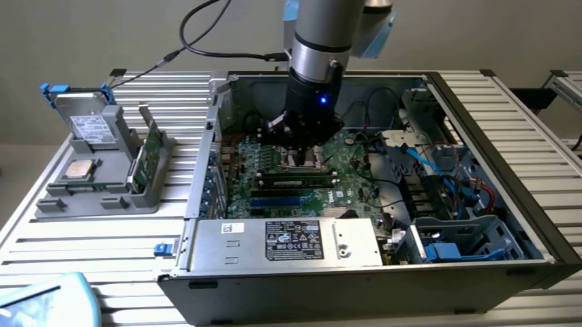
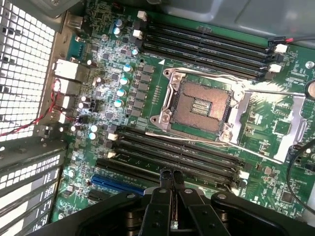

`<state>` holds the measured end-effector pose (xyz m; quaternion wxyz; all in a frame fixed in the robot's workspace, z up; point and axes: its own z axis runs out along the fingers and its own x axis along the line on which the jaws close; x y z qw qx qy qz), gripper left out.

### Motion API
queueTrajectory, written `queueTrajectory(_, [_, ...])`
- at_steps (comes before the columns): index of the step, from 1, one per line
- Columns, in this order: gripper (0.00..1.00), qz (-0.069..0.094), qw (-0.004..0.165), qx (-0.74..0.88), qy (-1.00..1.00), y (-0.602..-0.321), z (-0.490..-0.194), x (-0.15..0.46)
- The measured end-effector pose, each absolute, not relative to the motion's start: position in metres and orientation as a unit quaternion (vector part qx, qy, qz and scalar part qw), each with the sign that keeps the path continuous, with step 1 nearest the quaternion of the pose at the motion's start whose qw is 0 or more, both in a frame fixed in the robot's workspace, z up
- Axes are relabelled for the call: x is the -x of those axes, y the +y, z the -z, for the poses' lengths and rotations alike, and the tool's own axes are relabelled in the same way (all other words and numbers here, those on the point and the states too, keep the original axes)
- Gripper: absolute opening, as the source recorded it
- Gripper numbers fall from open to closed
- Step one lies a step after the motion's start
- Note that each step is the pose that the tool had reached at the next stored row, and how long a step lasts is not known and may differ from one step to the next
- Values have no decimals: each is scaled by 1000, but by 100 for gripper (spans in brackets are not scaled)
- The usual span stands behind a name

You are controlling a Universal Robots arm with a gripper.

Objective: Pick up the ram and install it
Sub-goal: 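Press down the ram until it locks into place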

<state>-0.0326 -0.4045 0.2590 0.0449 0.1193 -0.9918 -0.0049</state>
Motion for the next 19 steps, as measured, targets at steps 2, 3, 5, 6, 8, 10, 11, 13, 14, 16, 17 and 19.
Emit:
queueTrajectory(2, [11,5,40,-114,-993,-404,-259,33])
queueTrajectory(3, [11,4,37,-110,-993,-404,-259,33])
queueTrajectory(5, [11,4,33,-102,-994,-404,-259,33])
queueTrajectory(6, [11,3,31,-97,-995,-404,-259,33])
queueTrajectory(8, [11,2,28,-88,-996,-404,-259,33])
queueTrajectory(10, [11,1,25,-79,-997,-404,-259,33])
queueTrajectory(11, [11,0,24,-74,-997,-404,-259,33])
queueTrajectory(13, [11,-2,23,-64,-998,-404,-259,32])
queueTrajectory(14, [11,-3,23,-59,-998,-404,-259,33])
queueTrajectory(16, [11,-5,23,-49,-999,-404,-259,33])
queueTrajectory(17, [11,-6,23,-43,-999,-404,-259,33])
queueTrajectory(19, [11,-7,23,-32,-999,-404,-259,33])
